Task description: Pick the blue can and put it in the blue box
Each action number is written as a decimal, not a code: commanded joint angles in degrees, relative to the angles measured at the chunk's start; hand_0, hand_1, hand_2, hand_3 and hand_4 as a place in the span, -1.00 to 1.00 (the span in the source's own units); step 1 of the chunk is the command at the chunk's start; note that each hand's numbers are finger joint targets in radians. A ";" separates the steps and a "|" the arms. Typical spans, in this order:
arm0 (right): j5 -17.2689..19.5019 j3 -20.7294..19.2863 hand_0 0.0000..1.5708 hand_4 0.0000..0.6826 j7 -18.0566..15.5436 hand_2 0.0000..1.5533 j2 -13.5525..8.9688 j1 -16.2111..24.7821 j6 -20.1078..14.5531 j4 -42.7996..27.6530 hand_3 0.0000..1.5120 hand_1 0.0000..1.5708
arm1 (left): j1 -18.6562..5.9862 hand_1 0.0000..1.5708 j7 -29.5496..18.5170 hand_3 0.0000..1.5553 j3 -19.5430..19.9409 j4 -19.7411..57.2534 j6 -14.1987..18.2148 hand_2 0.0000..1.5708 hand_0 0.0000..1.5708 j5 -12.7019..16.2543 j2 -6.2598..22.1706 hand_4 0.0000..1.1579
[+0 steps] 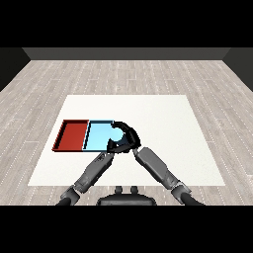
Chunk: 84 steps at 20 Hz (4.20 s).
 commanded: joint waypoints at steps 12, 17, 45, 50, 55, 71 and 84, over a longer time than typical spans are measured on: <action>0.72 -5.03 -1.00 -1.00 2.88 -1.00 0.52 3.23 3.58 -3.98 -1.00 -1.00 | -0.61 1.00 1.45 0.94 5.49 2.03 -3.13 1.00 1.00 -5.40 -0.57 0.95; 1.70 -10.05 -1.00 -1.00 2.47 -1.00 -2.38 8.16 9.50 -9.20 -1.00 -1.00 | 5.59 1.00 1.92 0.93 2.12 -4.54 1.50 1.00 1.00 -7.02 1.35 0.95; -0.20 -25.07 -1.00 -1.00 -0.69 -1.00 -9.49 28.24 11.57 -27.19 -1.00 -1.00 | -12.18 1.00 11.46 0.94 21.96 29.22 -5.51 1.00 1.00 -9.67 15.53 0.83; -3.43 -28.62 -1.00 -1.00 0.89 -1.00 -9.79 25.16 12.74 -22.43 -1.00 -1.00 | -18.74 1.00 18.03 0.80 20.83 39.60 -1.53 0.97 1.00 -13.23 14.49 0.71; -1.64 -28.76 -1.00 -1.00 -0.03 -1.00 -8.06 20.61 11.52 -15.85 -1.00 -1.00 | -21.16 0.98 19.96 0.66 19.74 47.81 -2.08 0.88 0.98 -15.76 12.28 0.67; -4.12 -29.93 -1.00 -1.00 -2.24 -1.00 -8.17 25.52 16.69 -17.13 -1.00 -1.00 | -17.89 -1.00 24.20 -1.00 18.44 54.53 -5.95 -1.00 -1.00 -19.15 9.93 -1.00; -4.37 -29.23 -1.00 -1.00 -1.69 -1.00 -6.80 25.69 17.16 -18.80 -1.00 -1.00 | -13.80 -1.00 -7.42 -1.00 28.92 31.84 8.80 -1.00 -1.00 -10.40 10.03 -1.00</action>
